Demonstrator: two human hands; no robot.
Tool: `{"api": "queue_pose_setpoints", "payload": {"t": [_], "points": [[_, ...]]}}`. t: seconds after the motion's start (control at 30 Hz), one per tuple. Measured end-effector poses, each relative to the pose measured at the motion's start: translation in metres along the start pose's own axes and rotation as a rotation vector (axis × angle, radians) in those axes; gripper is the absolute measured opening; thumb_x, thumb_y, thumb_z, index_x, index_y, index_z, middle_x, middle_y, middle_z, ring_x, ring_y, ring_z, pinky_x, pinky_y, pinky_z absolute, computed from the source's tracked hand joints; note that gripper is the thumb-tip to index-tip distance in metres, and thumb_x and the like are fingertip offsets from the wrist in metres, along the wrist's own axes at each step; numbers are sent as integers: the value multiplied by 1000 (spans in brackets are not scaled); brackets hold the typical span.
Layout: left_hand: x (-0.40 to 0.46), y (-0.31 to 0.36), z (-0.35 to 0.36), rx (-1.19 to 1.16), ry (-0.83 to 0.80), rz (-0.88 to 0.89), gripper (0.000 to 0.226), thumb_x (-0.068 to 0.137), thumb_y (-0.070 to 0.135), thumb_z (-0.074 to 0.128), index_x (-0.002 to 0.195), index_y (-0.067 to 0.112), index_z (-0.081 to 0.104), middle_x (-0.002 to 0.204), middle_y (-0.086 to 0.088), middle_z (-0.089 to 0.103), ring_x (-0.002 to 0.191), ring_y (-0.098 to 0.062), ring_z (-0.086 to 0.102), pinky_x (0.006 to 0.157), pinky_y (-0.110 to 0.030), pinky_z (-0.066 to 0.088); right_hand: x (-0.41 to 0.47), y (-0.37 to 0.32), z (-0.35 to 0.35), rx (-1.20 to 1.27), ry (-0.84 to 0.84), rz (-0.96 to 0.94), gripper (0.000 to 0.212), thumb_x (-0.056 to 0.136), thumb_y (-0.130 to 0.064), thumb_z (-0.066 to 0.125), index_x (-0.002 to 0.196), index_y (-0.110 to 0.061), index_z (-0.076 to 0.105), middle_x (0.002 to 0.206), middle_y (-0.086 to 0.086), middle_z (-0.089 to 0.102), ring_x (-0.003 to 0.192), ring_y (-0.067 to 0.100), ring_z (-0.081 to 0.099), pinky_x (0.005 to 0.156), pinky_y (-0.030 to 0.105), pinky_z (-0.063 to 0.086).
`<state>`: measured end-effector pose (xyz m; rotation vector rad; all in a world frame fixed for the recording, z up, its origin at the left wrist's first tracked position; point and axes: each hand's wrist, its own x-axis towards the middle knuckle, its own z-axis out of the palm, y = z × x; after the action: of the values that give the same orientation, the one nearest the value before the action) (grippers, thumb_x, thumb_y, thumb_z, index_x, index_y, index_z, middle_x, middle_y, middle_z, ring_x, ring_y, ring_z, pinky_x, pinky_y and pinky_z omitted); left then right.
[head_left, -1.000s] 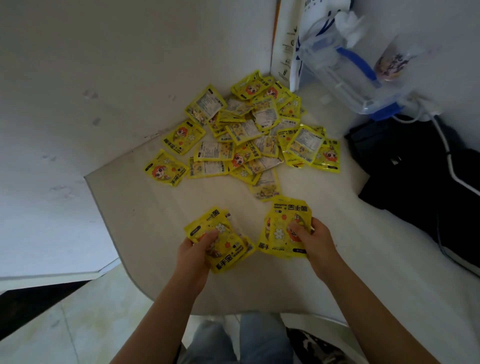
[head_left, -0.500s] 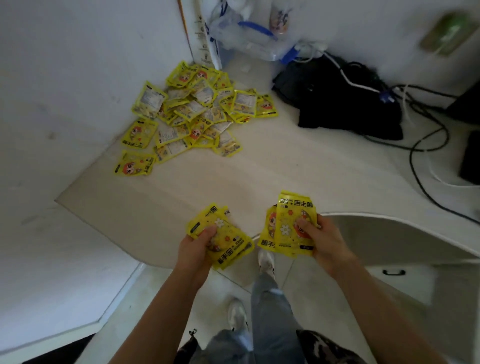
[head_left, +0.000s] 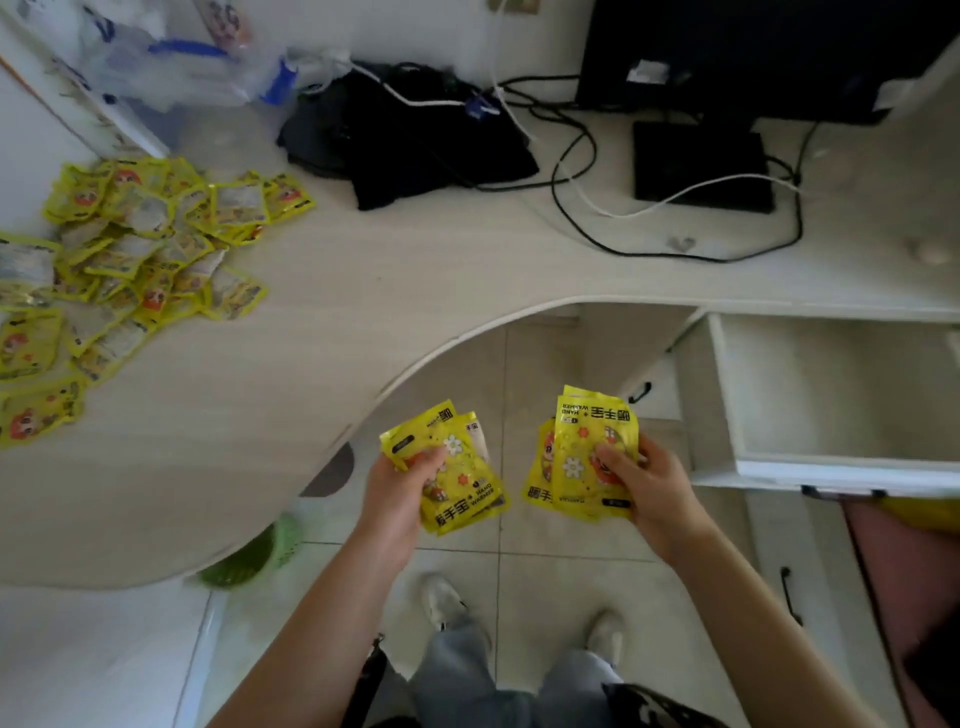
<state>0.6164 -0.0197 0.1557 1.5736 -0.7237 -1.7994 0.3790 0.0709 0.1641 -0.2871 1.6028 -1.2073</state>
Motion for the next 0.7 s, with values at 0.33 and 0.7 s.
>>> {"api": "queue_pose_setpoints", "payload": {"t": [0.33,0.7], "points": [[-45,-90,194,88,-133,-93,35,80,7,72,112,4,59,101,-16,69,86,-29,68,71,-49,57,-29,1,-211,77,191,-17,16,89,-10,62,105,-5,64,92,15,72,83,30,70,77,48,57],[-52,-133,329,114,-143,-90,33,81,3,70,112,5,58,110,-21,68,95,-35,67,81,-58,54,10,-35,-333,21,198,-38,14,89,-11,63,102,-6,64,92,17,71,83,28,69,75,45,60]]}}
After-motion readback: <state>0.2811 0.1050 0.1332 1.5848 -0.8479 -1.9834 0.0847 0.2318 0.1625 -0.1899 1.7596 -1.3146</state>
